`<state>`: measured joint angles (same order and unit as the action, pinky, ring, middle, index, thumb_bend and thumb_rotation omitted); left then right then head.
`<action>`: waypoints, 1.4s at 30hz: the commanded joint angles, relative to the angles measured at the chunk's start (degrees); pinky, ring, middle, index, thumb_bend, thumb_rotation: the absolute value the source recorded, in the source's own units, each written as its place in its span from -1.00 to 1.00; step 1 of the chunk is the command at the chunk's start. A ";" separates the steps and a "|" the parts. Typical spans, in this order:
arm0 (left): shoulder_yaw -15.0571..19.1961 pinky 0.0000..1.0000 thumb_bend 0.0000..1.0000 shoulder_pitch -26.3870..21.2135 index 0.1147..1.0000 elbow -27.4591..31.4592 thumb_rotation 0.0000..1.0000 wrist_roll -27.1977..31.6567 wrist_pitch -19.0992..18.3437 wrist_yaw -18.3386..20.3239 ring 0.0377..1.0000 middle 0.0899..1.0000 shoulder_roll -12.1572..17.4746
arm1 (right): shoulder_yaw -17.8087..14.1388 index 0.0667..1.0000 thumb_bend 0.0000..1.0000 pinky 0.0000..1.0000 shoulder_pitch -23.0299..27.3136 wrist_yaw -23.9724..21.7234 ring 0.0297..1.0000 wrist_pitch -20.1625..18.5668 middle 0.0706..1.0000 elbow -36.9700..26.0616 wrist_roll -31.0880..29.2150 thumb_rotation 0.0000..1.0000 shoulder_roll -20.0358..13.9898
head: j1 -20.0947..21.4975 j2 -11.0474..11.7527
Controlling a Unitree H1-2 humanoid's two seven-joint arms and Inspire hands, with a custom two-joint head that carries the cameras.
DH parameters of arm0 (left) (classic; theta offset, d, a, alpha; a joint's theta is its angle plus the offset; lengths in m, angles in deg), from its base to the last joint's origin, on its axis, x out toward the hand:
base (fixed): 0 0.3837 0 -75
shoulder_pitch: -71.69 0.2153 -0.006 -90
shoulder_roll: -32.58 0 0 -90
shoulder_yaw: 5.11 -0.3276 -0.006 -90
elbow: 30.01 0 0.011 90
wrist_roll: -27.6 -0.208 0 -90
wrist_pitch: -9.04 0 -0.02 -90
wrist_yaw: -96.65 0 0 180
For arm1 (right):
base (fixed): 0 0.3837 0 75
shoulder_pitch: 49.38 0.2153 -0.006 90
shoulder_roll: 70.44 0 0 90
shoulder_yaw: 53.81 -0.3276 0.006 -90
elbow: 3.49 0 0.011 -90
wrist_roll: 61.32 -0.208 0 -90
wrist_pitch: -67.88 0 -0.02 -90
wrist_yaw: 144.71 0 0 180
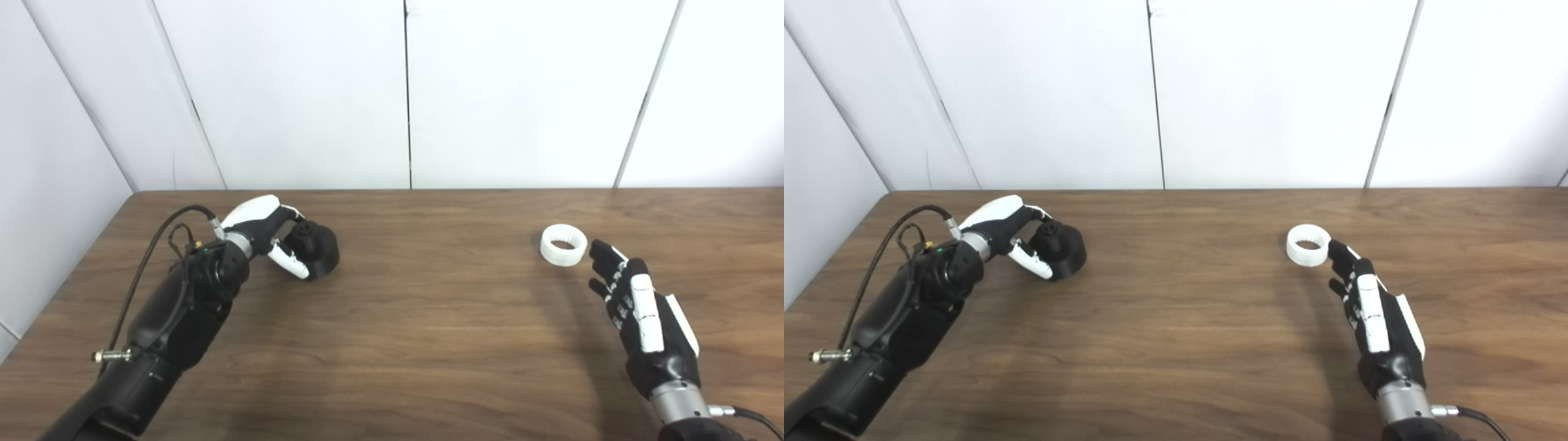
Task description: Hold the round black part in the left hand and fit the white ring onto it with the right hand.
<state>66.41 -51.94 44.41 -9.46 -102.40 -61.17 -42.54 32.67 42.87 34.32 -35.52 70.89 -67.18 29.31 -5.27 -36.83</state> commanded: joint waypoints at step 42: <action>-8.43 0.83 0.76 6.59 0.42 21.49 -0.54 -5.45 2.50 7.26 1.00 0.90 -4.06 | 0.40 0.73 0.04 0.85 1.57 -0.27 0.91 0.70 0.80 -2.71 0.62 1.00 0.03 | 0.23 -0.98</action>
<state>58.08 -44.52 64.32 -14.44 -101.53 -53.91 -46.77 33.03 42.87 34.25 -35.76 70.49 -66.72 29.37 -5.01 -37.79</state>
